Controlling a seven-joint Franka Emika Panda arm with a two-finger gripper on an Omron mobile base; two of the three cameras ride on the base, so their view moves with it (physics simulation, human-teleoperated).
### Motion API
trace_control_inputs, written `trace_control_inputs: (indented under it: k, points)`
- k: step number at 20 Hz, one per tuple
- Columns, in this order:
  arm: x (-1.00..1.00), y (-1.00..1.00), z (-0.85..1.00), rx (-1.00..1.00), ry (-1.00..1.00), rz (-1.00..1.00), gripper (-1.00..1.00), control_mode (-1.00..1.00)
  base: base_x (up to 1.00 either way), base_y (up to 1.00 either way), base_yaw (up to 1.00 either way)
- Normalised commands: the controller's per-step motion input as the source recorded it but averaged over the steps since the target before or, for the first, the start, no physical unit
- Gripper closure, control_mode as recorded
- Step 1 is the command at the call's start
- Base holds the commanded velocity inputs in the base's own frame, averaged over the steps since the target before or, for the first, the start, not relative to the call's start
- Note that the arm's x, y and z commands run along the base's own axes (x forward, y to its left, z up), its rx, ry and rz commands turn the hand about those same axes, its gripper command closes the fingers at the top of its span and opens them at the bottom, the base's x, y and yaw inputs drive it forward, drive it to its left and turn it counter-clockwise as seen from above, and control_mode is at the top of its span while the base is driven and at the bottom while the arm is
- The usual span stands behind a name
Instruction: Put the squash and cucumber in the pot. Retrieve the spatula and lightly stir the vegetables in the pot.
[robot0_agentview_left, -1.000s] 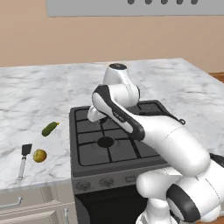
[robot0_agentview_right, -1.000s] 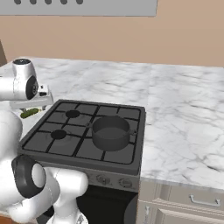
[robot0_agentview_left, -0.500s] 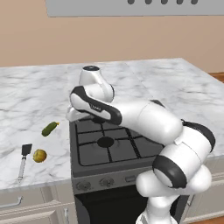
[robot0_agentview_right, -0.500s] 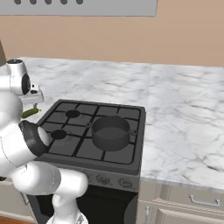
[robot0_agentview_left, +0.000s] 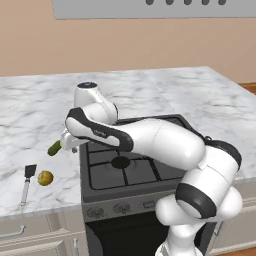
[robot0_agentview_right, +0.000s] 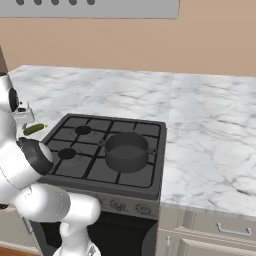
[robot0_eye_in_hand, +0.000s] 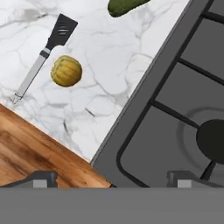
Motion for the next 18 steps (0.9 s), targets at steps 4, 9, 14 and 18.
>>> trace_control_inputs:
  k: [4, 9, 14, 18]
  points:
    - [-0.58, 0.38, -0.32, 0.0, 0.0, -0.08, -1.0, -1.0, 0.0, 0.0, 0.0]
    - [-0.17, 0.36, -0.18, 0.06, 0.0, -0.22, -1.0, -1.0, 0.0, 0.0, 0.0]
    - [0.01, 0.15, -0.08, 0.16, 0.01, -0.28, -1.0, -1.0, 0.0, 0.0, 0.0]
    - [0.1, 0.24, -0.21, 0.03, 0.04, -0.23, -1.0, -1.0, 0.0, 0.0, 0.0]
